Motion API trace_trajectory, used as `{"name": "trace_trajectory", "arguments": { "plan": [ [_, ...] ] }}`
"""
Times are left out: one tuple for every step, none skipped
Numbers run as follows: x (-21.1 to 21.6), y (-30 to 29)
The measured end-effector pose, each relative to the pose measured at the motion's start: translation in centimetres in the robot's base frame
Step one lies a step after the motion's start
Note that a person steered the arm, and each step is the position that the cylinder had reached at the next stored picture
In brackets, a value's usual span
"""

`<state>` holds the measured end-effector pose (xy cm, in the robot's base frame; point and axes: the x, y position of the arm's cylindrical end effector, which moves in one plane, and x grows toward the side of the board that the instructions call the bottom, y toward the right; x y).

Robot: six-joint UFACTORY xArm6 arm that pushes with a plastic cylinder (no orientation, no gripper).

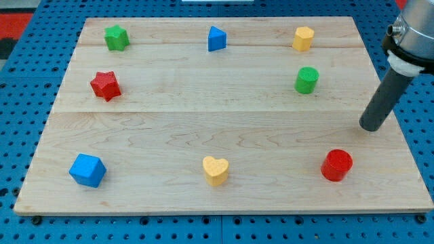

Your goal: Point your hand at the right side of the green circle

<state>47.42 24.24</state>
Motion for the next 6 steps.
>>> {"name": "trace_trajectory", "arguments": {
  "plan": [
    [-1.39, 0.06],
    [-1.40, 0.06],
    [-1.40, 0.09],
    [-1.29, 0.53],
    [-1.26, 0.80],
    [-1.26, 0.80]
  ]
}}
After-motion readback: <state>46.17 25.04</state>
